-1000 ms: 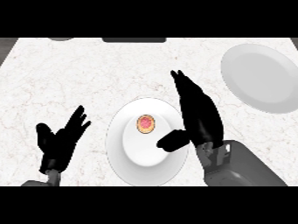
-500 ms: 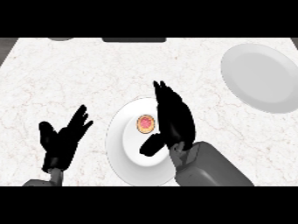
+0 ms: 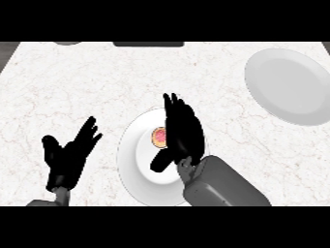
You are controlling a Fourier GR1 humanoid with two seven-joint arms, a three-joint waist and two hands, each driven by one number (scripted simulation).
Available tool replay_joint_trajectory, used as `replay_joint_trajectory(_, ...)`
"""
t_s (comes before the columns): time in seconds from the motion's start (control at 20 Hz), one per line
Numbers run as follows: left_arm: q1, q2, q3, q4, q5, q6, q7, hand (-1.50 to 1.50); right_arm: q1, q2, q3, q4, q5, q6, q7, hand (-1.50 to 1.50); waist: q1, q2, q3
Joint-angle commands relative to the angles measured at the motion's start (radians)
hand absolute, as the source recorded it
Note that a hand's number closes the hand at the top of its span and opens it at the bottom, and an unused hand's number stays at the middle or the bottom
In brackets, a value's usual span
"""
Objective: Pick the cupcake from the plate and place it in the plate
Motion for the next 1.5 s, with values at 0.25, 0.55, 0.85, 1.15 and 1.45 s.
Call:
replay_joint_trajectory(0.25, 0.012, -0.013, 0.021, 0.002, -0.018, -0.02, 0.028, 0.0, -0.064, 0.01, 0.043, 0.193, -0.009, -0.089, 0.024, -1.5, 0.005, 0.004, -0.003)
replay_joint_trajectory(0.55, 0.035, -0.022, 0.018, -0.005, -0.036, -0.031, 0.025, 0.0, -0.085, 0.01, 0.019, 0.297, -0.079, -0.1, -0.054, -1.5, 0.009, 0.005, -0.003)
replay_joint_trajectory(0.85, 0.009, -0.037, 0.046, 0.063, -0.024, -0.074, -0.021, 0.0, -0.087, 0.01, 0.122, 0.265, -0.108, -0.006, -0.027, 1.5, 0.004, 0.004, -0.003)
replay_joint_trajectory(1.15, 0.065, -0.052, 0.022, -0.044, -0.069, -0.031, 0.038, 0.0, -0.126, 0.01, 0.08, 0.343, -0.046, 0.006, -0.096, 1.5, 0.003, 0.003, -0.003)
replay_joint_trajectory(1.45, -0.008, -0.055, 0.059, -0.014, -0.057, -0.032, 0.08, 0.0, -0.079, 0.01, 0.085, 0.388, 0.099, -0.172, -0.19, 1.5, -0.001, 0.004, -0.003)
